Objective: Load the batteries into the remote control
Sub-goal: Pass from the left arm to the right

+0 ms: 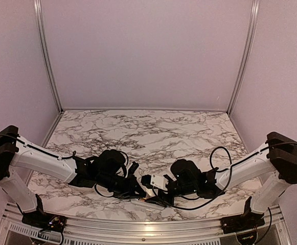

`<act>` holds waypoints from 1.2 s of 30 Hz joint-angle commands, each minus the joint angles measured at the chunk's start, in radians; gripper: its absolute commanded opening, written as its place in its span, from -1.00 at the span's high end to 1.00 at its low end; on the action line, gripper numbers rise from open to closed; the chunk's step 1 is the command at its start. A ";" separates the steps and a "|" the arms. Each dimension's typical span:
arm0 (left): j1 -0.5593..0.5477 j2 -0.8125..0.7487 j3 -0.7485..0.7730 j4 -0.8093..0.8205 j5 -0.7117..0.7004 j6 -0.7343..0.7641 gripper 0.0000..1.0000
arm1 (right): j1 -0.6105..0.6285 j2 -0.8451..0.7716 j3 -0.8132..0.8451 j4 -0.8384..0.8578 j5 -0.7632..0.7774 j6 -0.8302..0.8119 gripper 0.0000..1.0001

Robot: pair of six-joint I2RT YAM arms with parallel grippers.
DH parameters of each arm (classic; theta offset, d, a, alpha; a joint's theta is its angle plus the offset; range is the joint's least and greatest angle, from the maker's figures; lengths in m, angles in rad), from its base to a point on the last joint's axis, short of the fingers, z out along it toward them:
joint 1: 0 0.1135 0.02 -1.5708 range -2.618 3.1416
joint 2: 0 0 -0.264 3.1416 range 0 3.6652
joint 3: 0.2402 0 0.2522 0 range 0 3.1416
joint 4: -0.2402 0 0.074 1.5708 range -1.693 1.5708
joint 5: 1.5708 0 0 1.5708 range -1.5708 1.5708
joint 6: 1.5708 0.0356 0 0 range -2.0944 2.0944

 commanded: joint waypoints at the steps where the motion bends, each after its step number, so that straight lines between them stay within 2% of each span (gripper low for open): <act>1: -0.013 0.007 -0.020 -0.015 -0.012 -0.004 0.94 | 0.014 0.017 0.044 -0.006 -0.008 0.002 -0.14; 6: -0.013 0.007 -0.021 -0.016 -0.011 -0.004 0.93 | 0.017 0.028 0.051 -0.008 -0.006 0.003 -0.06; 12: -0.013 0.010 -0.012 -0.022 -0.011 0.002 0.93 | 0.022 0.034 0.059 -0.022 -0.007 0.001 0.22; 19: -0.013 0.011 -0.008 -0.028 -0.010 0.005 0.91 | 0.024 0.030 0.055 -0.030 -0.007 0.005 0.44; 28: -0.012 -0.033 0.003 -0.060 -0.054 0.018 0.29 | 0.025 0.032 0.053 -0.031 -0.013 0.005 0.56; 32: -0.010 -0.058 0.029 -0.131 -0.095 0.054 0.15 | 0.025 0.032 0.052 -0.032 -0.016 0.005 0.56; 36: 0.001 -0.095 0.016 -0.144 -0.125 0.052 0.09 | 0.025 0.036 0.056 -0.033 -0.016 0.004 0.53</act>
